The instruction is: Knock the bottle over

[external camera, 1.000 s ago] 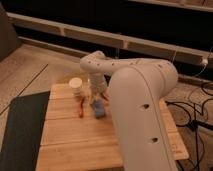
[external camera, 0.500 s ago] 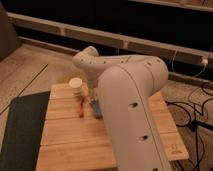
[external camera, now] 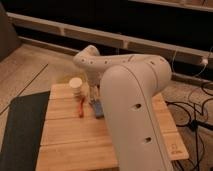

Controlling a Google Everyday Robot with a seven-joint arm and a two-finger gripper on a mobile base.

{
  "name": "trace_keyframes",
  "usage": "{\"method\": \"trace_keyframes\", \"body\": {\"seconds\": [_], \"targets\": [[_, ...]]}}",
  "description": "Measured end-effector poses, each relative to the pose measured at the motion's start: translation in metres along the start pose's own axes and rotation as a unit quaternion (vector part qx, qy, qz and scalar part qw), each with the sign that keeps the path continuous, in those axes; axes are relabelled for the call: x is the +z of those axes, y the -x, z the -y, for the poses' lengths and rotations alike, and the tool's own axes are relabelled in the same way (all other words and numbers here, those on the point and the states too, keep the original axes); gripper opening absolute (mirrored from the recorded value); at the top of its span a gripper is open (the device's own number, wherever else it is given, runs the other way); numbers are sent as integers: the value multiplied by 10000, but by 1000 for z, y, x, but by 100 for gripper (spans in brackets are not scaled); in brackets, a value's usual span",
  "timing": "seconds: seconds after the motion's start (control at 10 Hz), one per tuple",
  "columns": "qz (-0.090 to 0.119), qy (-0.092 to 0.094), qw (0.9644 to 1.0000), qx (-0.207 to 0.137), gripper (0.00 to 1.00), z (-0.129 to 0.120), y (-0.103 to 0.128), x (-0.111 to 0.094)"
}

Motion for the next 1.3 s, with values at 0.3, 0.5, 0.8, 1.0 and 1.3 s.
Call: {"method": "trace_keyframes", "body": {"seconds": [0.3, 0.5, 0.8, 1.0, 1.3], "targets": [[318, 146, 9994, -73, 65, 13, 19, -11], [345, 371, 9987, -94, 65, 9, 18, -10], [284, 514, 9983, -60, 65, 8, 12, -6], [286, 514, 9982, -74, 65, 6, 12, -7], [291, 519, 9982, -77, 65, 5, 12, -7]]}}
